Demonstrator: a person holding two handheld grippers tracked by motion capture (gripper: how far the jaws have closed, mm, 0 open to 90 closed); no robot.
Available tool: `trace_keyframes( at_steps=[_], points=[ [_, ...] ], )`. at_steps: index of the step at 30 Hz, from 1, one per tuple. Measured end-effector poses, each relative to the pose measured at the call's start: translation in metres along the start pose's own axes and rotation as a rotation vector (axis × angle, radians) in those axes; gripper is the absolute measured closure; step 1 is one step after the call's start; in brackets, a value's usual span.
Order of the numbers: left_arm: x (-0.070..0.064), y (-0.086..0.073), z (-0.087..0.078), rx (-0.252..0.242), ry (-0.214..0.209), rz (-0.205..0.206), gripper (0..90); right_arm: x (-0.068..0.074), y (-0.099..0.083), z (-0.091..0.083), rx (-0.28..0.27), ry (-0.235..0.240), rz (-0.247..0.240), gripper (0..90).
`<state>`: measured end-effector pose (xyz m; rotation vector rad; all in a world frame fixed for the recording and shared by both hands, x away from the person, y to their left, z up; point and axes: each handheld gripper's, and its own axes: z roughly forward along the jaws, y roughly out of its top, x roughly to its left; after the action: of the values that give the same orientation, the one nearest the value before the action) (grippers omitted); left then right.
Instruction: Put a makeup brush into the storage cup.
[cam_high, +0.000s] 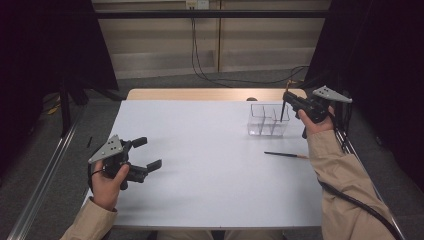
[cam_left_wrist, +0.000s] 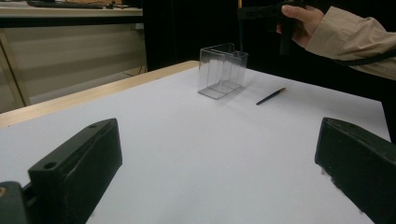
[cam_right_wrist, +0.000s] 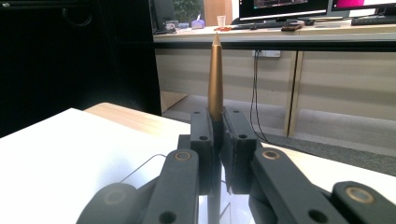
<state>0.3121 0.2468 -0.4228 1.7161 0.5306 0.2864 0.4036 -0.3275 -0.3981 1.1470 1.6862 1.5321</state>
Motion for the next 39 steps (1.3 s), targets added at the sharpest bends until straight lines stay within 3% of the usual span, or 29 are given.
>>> trace_keyframes(
  at_steps=[39],
  points=[
    [0.0, 0.001, 0.0, 0.002, 0.006, 0.0, 0.5, 0.001, -0.011, -0.001, 0.031, -0.009, 0.001, 83.0]
  ],
)
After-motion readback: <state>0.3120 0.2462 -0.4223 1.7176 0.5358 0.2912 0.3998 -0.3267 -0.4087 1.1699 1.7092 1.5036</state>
